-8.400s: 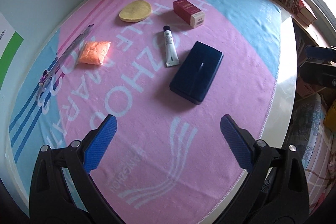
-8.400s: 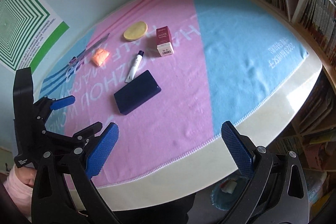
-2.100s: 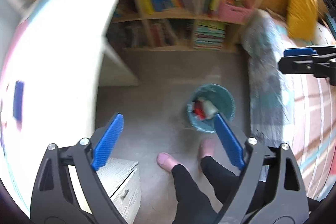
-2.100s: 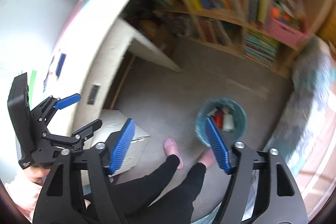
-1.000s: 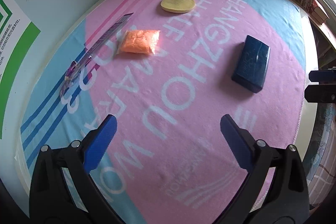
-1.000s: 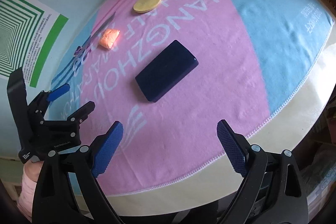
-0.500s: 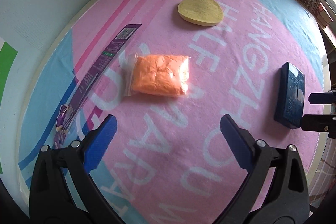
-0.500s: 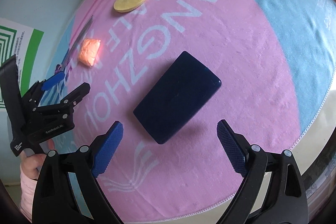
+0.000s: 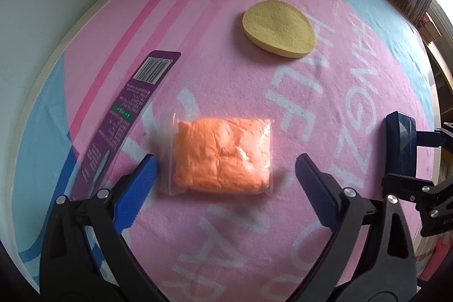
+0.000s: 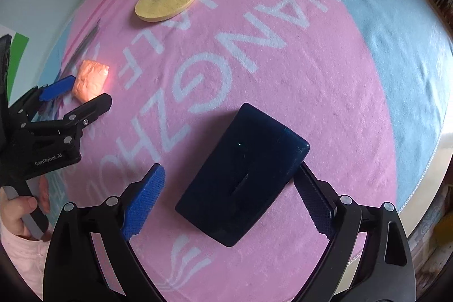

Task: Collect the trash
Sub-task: 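Grasp the orange bag with the left gripper while the right gripper grasps the navy case, then lift the orange bag and navy case and carry them over the wastebasket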

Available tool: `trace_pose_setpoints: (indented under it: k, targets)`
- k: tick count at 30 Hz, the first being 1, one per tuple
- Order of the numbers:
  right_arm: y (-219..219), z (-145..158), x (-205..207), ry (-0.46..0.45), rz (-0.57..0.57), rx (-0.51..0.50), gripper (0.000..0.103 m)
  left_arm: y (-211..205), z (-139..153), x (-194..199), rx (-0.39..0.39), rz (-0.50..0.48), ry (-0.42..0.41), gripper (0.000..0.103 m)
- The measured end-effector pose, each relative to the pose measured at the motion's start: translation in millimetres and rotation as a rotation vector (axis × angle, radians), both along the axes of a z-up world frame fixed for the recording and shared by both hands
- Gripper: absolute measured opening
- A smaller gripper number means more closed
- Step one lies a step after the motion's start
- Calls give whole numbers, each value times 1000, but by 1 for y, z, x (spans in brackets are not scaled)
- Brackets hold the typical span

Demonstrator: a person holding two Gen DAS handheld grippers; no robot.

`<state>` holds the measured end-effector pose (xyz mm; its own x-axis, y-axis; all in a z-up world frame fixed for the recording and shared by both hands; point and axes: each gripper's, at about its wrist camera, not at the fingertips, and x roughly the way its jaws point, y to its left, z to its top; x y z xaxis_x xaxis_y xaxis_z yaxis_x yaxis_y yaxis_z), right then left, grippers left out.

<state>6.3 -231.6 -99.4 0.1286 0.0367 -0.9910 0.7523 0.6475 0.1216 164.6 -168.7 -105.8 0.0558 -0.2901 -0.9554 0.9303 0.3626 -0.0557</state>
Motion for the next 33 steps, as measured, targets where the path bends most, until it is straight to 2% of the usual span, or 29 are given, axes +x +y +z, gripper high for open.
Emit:
trace_pose_setpoints:
  k: [3,5,7,11,17,26,33]
  targets:
    - [4,-2,9,29,22,-51,85,-3,3,3,-13,-1,-17,83]
    - [9,-1,15,48,39,-89,71,-7,4,7,-15,1,-38,73]
    - [11,-1,18,59,71,-115,64,-8,5,10,-19,9,-42,66]
    - [13,-1,15,50,101,-121,59,-2,7,9,-25,21,-38,64]
    - [19,11,-10,4,106,-101,57,9,21,-15,-44,5,-61,64]
    - [23,47,-45,-75,124,-139,57,16,57,-62,-78,-30,-105,64]
    - [13,75,-94,-148,108,-146,57,25,76,-104,-83,-61,-113,64]
